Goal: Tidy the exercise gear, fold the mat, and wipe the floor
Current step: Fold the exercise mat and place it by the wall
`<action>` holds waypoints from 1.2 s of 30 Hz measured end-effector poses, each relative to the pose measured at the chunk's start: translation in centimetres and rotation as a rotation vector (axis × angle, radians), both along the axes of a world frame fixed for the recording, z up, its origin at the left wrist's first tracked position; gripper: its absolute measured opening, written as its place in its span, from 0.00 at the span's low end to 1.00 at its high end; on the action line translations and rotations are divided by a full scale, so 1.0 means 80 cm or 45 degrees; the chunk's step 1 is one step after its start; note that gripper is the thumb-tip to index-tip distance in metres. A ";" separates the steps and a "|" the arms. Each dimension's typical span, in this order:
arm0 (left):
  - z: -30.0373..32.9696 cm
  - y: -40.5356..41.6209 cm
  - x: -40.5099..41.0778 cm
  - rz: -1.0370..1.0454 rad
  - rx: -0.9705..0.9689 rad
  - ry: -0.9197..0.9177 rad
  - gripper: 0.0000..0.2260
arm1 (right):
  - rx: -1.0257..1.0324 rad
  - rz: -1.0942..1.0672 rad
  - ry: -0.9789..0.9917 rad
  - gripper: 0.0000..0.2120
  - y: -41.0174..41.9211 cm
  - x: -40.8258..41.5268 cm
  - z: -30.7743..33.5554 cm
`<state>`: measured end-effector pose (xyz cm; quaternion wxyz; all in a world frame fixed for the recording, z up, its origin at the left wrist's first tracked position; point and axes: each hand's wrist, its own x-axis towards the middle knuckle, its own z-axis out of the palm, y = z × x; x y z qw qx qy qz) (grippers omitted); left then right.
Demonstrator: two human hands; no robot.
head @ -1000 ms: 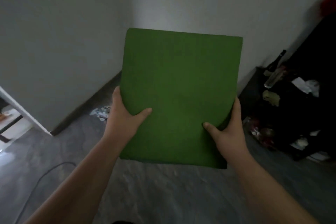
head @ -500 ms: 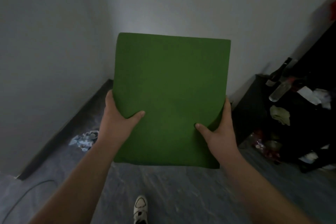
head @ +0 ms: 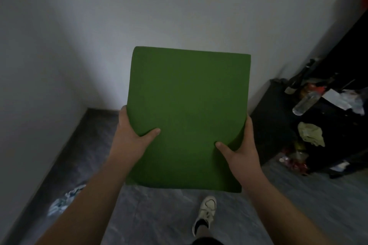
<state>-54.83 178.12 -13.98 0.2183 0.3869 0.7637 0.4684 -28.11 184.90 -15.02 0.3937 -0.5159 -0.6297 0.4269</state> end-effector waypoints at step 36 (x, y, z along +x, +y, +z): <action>-0.550 0.668 -0.128 -0.106 -0.351 -0.154 0.44 | -0.453 -0.094 -0.326 0.48 0.659 -0.114 -0.525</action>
